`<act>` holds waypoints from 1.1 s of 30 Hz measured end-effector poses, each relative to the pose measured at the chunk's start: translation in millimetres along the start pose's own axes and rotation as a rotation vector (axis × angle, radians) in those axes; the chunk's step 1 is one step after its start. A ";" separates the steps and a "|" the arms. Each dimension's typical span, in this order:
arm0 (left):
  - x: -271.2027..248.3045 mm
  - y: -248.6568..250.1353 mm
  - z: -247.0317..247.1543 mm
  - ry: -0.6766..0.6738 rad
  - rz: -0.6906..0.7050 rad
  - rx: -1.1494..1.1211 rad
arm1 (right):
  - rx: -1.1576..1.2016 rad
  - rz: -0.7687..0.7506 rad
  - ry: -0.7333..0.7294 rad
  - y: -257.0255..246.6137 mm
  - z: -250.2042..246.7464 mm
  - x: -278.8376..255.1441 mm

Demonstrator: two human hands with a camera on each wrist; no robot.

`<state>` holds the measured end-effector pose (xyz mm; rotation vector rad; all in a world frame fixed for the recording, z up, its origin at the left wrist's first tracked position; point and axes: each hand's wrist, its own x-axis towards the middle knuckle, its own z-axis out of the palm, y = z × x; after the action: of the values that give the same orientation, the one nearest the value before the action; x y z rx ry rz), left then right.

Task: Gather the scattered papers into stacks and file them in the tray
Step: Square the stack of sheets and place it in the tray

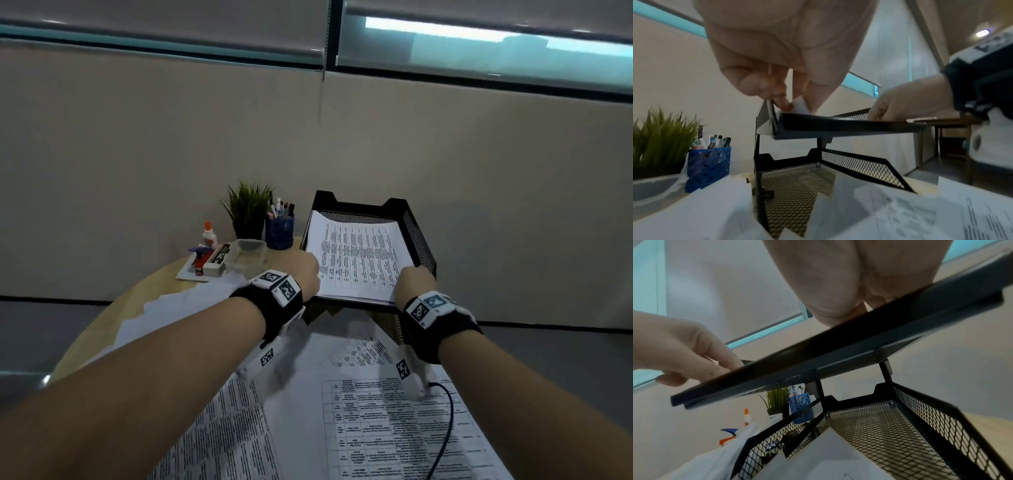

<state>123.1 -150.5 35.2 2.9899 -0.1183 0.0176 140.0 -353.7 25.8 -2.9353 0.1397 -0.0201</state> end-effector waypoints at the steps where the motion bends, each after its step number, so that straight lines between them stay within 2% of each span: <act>1: -3.8 0.0 -1.7 -0.002 0.009 0.059 | 0.000 -0.016 -0.014 0.5 0.4 0.1; 4: -15.7 -0.9 -1.9 0.026 -0.003 0.091 | 0.069 -0.046 0.003 1.8 -1.5 -5.5; 9: -50.4 -9.8 7.7 0.115 -0.023 -0.112 | 0.222 -0.110 0.147 5.4 -11.5 -38.9; 12: -85.5 -15.1 7.5 0.062 -0.078 -0.157 | 0.268 -0.118 0.167 5.3 -20.1 -77.6; 15: -123.7 -24.3 18.0 -0.122 -0.136 -0.149 | 0.213 -0.125 0.042 4.9 -14.9 -126.0; 19: -169.6 -34.5 43.3 -0.363 -0.184 -0.119 | 0.297 -0.102 -0.155 8.7 27.8 -162.6; 27: -238.9 -31.2 84.1 -0.437 -0.219 -0.089 | 0.209 -0.047 -0.417 7.1 85.1 -211.3; 29: -251.0 -27.9 92.9 -0.456 -0.225 -0.081 | 0.173 -0.074 -0.490 6.7 94.2 -219.2; 33: -266.8 -20.4 108.4 -0.493 -0.190 -0.085 | 0.121 -0.083 -0.530 5.4 104.0 -229.4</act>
<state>-140.5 -125.8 -79.7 2.8388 0.1099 -0.7238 -86.4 -316.3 -78.0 -2.7119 -0.0622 0.7005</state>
